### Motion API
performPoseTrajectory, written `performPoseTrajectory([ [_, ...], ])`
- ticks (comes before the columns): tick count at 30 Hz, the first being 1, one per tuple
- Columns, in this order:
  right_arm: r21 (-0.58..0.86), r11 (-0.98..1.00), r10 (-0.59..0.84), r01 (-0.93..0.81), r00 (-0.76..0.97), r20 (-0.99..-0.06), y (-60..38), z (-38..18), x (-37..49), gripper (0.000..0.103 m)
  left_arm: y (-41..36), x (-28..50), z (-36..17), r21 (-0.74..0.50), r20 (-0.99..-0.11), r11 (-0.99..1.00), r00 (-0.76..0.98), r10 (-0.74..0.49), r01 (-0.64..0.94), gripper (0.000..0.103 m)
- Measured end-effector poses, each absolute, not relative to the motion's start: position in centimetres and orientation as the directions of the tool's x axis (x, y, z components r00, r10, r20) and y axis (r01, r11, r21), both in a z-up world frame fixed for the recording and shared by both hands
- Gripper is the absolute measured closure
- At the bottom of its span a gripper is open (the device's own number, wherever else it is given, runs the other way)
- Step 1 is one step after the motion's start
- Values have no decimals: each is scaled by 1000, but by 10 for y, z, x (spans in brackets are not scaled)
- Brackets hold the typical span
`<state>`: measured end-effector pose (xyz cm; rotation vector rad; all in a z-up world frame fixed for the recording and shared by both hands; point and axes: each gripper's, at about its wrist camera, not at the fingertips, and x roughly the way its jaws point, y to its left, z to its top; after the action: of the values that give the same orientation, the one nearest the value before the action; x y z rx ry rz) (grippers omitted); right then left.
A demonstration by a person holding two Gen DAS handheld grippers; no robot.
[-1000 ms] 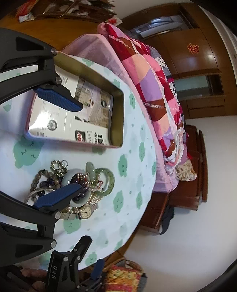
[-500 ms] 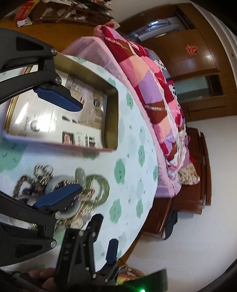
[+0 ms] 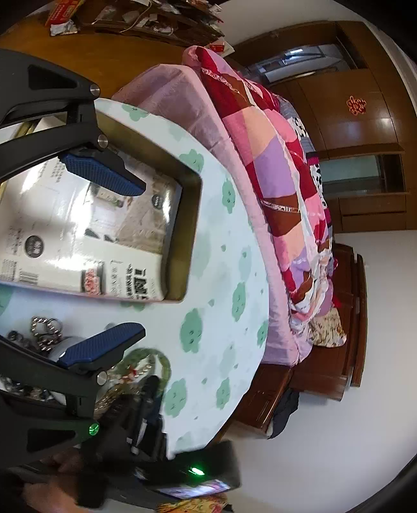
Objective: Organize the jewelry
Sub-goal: 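Lower the right gripper onto the green jade bangle and close it, then lift the green jade bangle with the right gripper while the left gripper grasps the silver bangle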
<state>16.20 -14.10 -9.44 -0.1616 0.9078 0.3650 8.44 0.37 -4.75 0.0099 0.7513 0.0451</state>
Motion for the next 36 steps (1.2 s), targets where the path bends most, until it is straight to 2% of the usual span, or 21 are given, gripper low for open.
performPoseTrajectory([
  [11,147,944,312,-294,657,-686,-195,-60,131,92,-19,67,-57,6,-697,999,716,-26,43,22],
  [20,174,937,337,-303,653,-678,-212,-63,100,92,-43,23,-59,56,-718,990,694,-52,132,22],
  [24,192,931,355,-310,652,-669,-214,-64,87,92,-48,14,-64,39,-739,986,669,-82,164,22],
  [26,182,930,356,-320,656,-666,-212,-65,82,92,-53,14,-71,35,-756,983,648,-93,181,33],
  [28,173,928,357,-330,654,-667,-206,-67,82,92,-54,16,-78,21,-776,981,622,-106,193,51],
  [31,170,925,360,-339,649,-670,-201,-72,78,92,-52,22,-87,-27,-803,979,579,-143,204,57],
  [35,165,923,362,-347,643,-675,-196,-77,75,92,-53,25,-97,-73,-822,974,540,-182,216,57],
  [36,162,923,361,-348,643,-676,-194,-78,75,92,-53,26,-100,-79,-824,973,534,-186,217,63],
])
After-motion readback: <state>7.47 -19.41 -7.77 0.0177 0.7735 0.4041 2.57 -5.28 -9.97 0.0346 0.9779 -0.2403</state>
